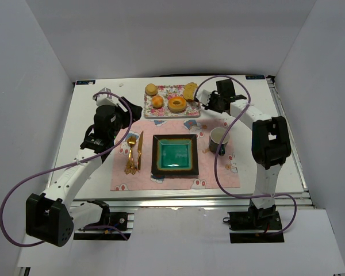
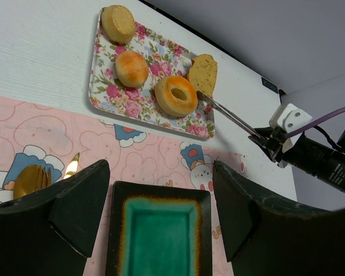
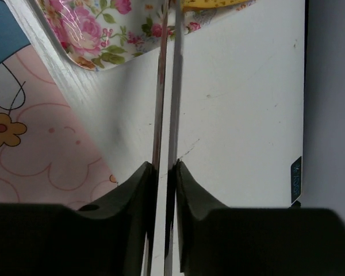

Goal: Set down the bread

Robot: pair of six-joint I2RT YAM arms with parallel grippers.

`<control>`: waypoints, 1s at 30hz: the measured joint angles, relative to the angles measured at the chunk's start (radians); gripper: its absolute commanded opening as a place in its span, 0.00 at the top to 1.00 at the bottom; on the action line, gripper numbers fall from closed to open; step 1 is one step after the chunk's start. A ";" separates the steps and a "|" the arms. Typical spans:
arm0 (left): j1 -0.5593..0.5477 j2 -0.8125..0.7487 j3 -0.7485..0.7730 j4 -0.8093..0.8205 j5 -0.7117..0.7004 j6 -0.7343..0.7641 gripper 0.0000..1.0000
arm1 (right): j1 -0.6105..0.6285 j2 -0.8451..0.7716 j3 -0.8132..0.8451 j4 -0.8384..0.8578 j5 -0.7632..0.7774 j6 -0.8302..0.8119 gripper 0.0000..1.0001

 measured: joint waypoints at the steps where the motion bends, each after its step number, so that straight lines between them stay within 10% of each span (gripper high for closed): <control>1: 0.000 0.000 0.000 0.000 0.000 0.000 0.19 | 0.000 0.000 0.001 0.003 0.002 0.002 0.87; 17: 0.000 -0.032 0.000 0.001 0.000 -0.003 0.18 | 0.000 -0.159 0.002 -0.008 -0.061 0.113 1.00; 30: 0.000 -0.095 -0.021 0.001 -0.022 -0.004 0.18 | 0.051 -0.709 -0.289 -0.348 -0.414 0.010 1.00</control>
